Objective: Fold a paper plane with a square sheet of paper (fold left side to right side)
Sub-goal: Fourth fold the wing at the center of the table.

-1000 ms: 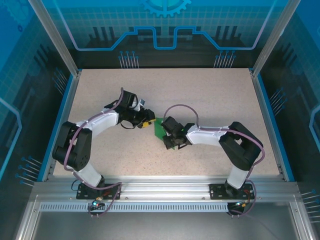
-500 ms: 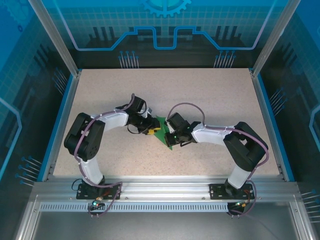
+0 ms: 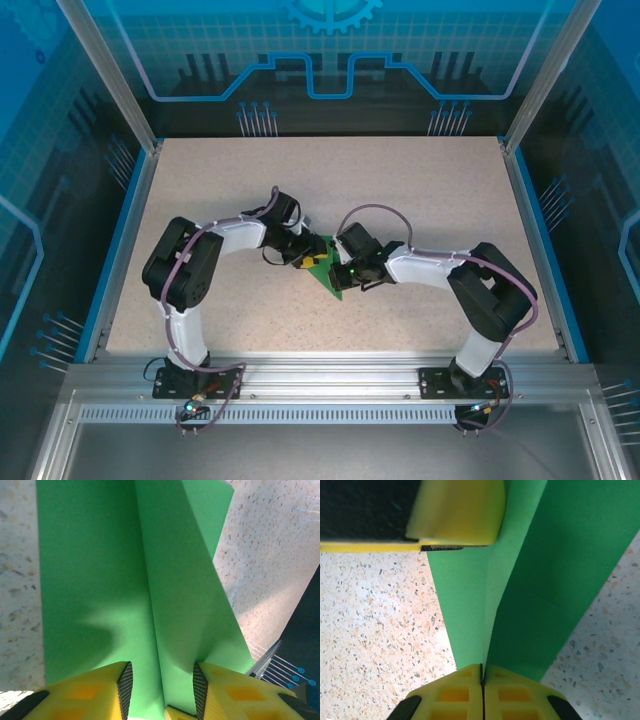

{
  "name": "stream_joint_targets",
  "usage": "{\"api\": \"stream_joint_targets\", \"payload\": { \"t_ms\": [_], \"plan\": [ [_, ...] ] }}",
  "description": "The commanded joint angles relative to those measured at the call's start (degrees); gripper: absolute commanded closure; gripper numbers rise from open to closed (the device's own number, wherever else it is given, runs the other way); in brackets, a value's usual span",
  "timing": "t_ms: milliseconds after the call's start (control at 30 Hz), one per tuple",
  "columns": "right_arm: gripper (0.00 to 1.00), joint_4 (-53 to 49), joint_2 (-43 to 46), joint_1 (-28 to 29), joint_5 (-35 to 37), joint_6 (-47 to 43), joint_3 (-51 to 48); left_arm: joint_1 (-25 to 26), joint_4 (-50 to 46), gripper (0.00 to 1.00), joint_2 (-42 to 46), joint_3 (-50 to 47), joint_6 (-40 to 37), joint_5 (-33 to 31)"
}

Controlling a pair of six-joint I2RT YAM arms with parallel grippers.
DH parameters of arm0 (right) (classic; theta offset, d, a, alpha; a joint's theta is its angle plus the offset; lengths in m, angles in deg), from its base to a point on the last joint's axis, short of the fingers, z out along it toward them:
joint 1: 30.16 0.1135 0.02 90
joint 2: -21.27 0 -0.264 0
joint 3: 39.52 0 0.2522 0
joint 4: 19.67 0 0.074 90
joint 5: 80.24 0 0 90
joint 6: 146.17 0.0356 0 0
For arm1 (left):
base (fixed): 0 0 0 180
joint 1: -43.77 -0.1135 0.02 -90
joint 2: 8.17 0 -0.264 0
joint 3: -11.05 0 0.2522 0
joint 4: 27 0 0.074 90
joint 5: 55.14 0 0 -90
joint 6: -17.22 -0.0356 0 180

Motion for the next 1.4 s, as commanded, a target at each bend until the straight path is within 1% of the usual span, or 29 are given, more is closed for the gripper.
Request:
{"api": "stream_joint_targets", "payload": {
  "t_ms": [0, 300, 533, 667, 767, 900, 933, 1000, 1167, 1267, 1367],
  "plan": [
    [0.93, 0.84, -1.84, -1.06, -2.43, 0.64, -0.70, 0.36, -0.21, 0.58, -1.61, 1.46, 1.03, 0.53],
    [0.93, 0.58, -3.12, -1.41, -3.27, 0.55, -0.46, 0.48, -1.70, 0.56, -3.89, 2.13, 0.87, -0.66],
    [0.89, 0.83, -2.07, -1.46, -3.56, 0.55, -0.55, 0.68, -3.83, 0.56, -4.60, 2.55, -0.17, -2.12],
    [0.80, 0.84, -0.55, -1.76, -3.76, 0.33, -0.46, 0.66, -4.21, 0.56, -4.84, 2.49, -0.36, -2.27],
    [0.74, 1.22, 1.32, -2.71, -5.21, 0.07, -0.74, 0.74, -4.28, 0.56, -4.96, 2.57, -0.32, -2.26],
    [0.63, 3.84, 4.06, -5.45, -9.80, 0.43, -1.34, 0.75, -4.47, 0.56, -4.90, 2.52, -0.41, -2.31],
    [0.60, 4.86, 4.59, -6.24, -11.38, 0.61, -3.07, 0.75, -4.43, 0.56, -4.97, 2.57, -0.42, -2.32],
    [0.57, 6.79, 4.96, -8.17, -13.82, 1.37, -4.03, 0.77, -4.35, 0.56, -4.90, 2.56, -0.41, -2.33],
    [0.57, 10.96, 3.02, -11.15, -17.69, 3.59, -4.18, 0.85, -4.43, 0.56, -4.88, 2.62, -0.38, -2.27],
    [0.58, 11.71, 0.14, -11.22, -19.39, 4.21, -2.05, 0.86, -4.42, 0.56, -4.88, 2.55, -0.37, -2.23],
    [0.60, 13.01, -2.32, -11.24, -20.39, 5.24, -1.98, 0.90, -4.51, 0.56, -4.88, 2.63, -0.37, -2.26]
  ]
}}
